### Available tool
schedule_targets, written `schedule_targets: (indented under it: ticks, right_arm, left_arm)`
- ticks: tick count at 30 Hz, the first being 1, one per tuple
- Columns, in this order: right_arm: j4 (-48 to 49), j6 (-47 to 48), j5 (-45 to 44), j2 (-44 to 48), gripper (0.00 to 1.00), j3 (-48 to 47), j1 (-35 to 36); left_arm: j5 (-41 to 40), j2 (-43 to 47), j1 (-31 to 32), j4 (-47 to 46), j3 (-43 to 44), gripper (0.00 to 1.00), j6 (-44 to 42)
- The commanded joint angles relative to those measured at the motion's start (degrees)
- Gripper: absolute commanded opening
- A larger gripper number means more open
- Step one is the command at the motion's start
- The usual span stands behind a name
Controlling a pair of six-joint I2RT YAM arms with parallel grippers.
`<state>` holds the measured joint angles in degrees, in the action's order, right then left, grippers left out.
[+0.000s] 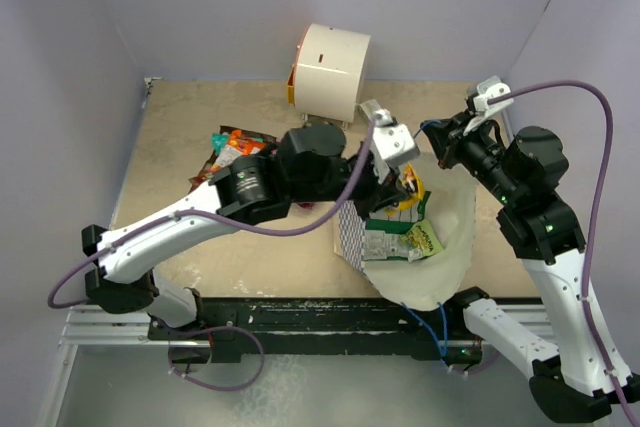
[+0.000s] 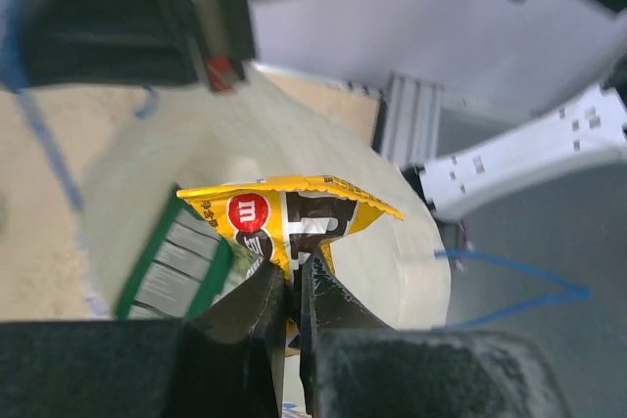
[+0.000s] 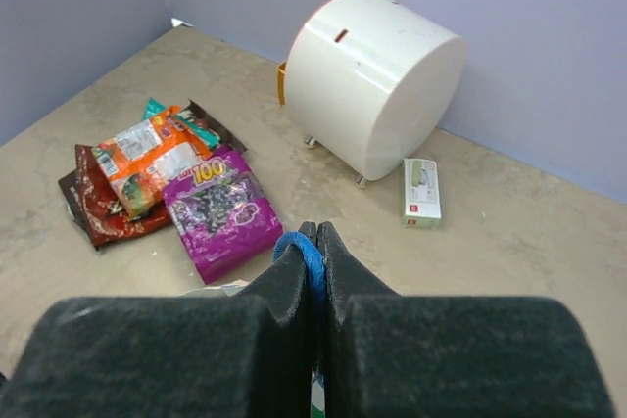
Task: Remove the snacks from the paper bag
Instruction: Take out the snack from the paper bag, then place the snack at the center of the board.
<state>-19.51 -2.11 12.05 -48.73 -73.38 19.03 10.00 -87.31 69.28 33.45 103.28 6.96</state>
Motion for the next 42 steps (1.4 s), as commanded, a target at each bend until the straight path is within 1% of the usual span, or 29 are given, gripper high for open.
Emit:
schedule_targets:
  ticks: [1,3,4,6,8,10,12,13,16,19,22,25,30,32,36,40,42]
  right_arm:
    - [2.5,-0.8,-5.6,0.3,0.0,-3.2,0.0]
    - [2.1,-0.7,-7.0,0.2,0.0,-3.2,0.0]
    - [1.7,-0.6,-7.3,0.3,0.0,-3.2,0.0]
    - [1.3,-0.6,-7.3,0.7,0.0,-3.0,0.0]
    - [1.1,-0.5,-6.9,0.9,0.0,-2.8,0.0]
    - [1.6,0.1,-6.5,0.9,0.0,-2.9,0.0]
    - [1.7,1.0,-6.5,0.9,0.0,-3.0,0.0]
    - [1.7,1.4,-6.3,0.9,0.0,-3.1,0.0]
    - [1.9,2.3,-5.1,0.9,0.0,-3.3,0.1]
    - [1.9,2.5,-4.8,1.0,0.0,-3.2,0.0]
    - [1.6,2.4,-4.9,1.0,0.0,-3.1,0.0]
    - [1.6,2.6,-5.2,1.1,0.0,-3.4,0.0]
    - [1.1,3.3,-5.2,0.9,0.0,-4.5,0.0]
    - [1.2,3.8,-6.2,0.9,0.0,-4.8,0.0]
    - [4.4,4.7,-11.0,0.3,0.0,-5.8,0.0]
    - [6.7,9.8,-16.6,-3.7,0.0,-9.5,0.0]
    - [8.0,12.8,-17.7,-5.5,0.0,-11.6,0.0]
  left_arm:
    - [-13.8,5.9,-1.3,-4.9,6.3,0.02,1.8]
    - [-23.2,7.2,-3.3,-2.6,7.1,0.03,4.2]
    - [-26.5,7.8,-6.1,-0.7,7.2,0.03,5.8]
    - [-29.9,8.6,-12.1,5.0,7.1,0.01,9.6]
    - [-29.5,8.6,-19.6,11.3,6.7,0.0,13.5]
    - [-26.9,8.1,-27.2,17.8,5.3,0.0,15.6]
    - [-22.8,7.2,-35.0,21.5,2.5,0.0,14.8]
    - [-21.9,6.6,-38.0,23.0,1.3,0.0,14.1]
    - [-19.5,2.7,-45.2,25.4,-1.6,0.0,10.1]
    - [-20.6,-3.1,-47.9,26.5,-1.1,0.0,6.2]
    - [-21.1,-8.5,-48.4,25.8,0.4,0.0,3.7]
    - [-20.8,-13.5,-48.5,24.4,1.3,0.0,3.0]
    - [-20.5,-21.5,-48.7,26.3,6.2,0.0,4.0]
    - [-19.5,-23.4,-48.6,26.3,7.3,0.04,4.7]
    - [-18.7,-25.8,-48.8,25.5,7.8,0.08,5.5]
    - [-18.4,-27.9,-49.1,26.0,7.8,0.17,6.4]
    - [-18.7,-28.2,-49.1,26.4,7.5,0.22,6.7]
